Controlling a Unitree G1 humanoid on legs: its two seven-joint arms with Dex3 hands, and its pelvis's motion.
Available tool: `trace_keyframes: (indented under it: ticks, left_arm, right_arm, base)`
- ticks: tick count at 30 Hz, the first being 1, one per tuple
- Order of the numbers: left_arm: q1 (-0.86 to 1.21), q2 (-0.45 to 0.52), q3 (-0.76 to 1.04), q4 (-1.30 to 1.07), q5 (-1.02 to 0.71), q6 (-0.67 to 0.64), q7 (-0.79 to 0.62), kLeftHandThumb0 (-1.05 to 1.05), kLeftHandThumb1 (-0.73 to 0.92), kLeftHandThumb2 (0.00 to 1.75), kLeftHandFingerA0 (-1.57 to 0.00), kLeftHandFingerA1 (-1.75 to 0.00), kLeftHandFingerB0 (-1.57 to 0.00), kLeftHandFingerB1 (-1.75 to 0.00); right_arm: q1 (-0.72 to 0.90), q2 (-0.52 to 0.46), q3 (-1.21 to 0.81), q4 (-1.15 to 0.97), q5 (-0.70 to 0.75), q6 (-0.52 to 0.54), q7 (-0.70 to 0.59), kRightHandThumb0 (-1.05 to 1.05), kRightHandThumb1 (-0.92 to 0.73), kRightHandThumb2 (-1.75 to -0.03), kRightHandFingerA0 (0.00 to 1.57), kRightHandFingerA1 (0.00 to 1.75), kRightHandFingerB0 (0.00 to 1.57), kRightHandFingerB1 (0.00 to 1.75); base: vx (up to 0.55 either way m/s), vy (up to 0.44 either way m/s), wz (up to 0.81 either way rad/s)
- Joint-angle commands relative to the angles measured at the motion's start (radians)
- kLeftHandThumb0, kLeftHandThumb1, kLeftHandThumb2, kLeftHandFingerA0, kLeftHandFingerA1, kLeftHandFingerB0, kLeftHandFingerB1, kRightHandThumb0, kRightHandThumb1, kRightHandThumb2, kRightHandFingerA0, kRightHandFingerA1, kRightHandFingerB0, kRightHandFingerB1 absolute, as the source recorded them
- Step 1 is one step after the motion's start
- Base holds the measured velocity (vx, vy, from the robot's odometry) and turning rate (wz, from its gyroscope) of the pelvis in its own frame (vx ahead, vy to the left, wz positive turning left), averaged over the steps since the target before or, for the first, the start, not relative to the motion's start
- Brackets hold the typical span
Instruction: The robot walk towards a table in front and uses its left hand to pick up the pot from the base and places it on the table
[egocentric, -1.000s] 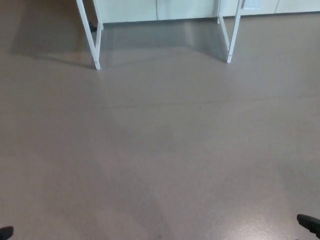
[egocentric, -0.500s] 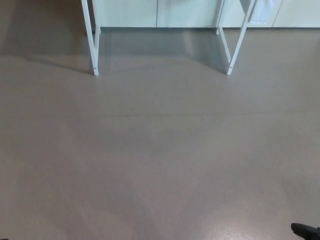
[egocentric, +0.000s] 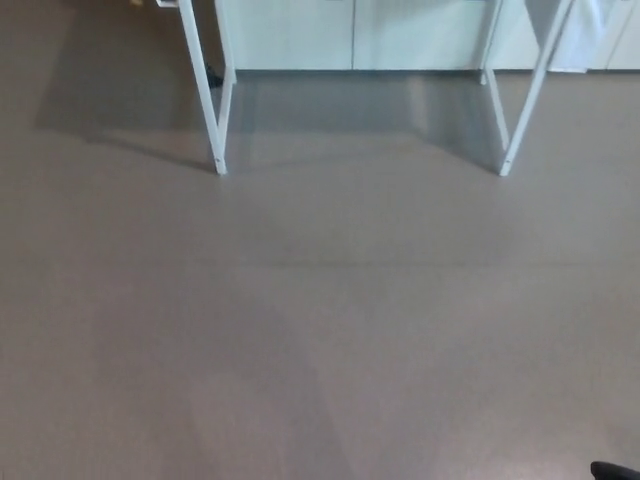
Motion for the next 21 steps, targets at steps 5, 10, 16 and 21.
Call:
trace_keyframes:
  ticks: [5, 10, 16, 21]
  left_arm:
    - [0.006, 0.018, 0.006, 0.008, -0.012, -0.023, -0.017, -0.01, 0.36, 0.83, -0.26, -0.54, -0.18, -0.49]
    - [0.0, 0.021, -0.006, 0.007, 0.008, -0.024, 0.011, -0.02, 0.35, 0.82, -0.28, -0.55, -0.21, -0.5]
    - [-0.004, 0.026, -0.016, 0.013, 0.012, -0.028, 0.017, -0.01, 0.55, 0.55, -0.39, -0.38, -0.34, -0.33]
    - [-0.006, 0.034, -0.025, 0.002, 0.017, -0.026, 0.02, -0.03, 0.36, 0.83, -0.27, -0.54, -0.2, -0.5]
  right_arm:
    - [0.013, -0.004, 0.005, 0.009, -0.005, -0.005, -0.012, -0.05, -0.41, -0.85, 0.29, 0.55, 0.24, 0.52]
    - [0.009, -0.004, 0.006, 0.013, -0.006, -0.019, -0.015, -0.05, -0.4, -0.85, 0.32, 0.56, 0.25, 0.52]
    - [0.003, -0.005, 0.007, 0.033, -0.007, -0.042, -0.017, -0.05, -0.4, -0.85, 0.32, 0.56, 0.25, 0.53]
    - [-0.001, -0.002, 0.011, 0.027, -0.007, -0.039, -0.014, -0.06, -0.41, -0.85, 0.3, 0.55, 0.25, 0.53]
  base:
    - [0.26, 0.05, -0.12]
    - [0.34, 0.175, -0.26]
    - [0.31, 0.139, 0.0]
    - [0.33, 0.012, 0.15]
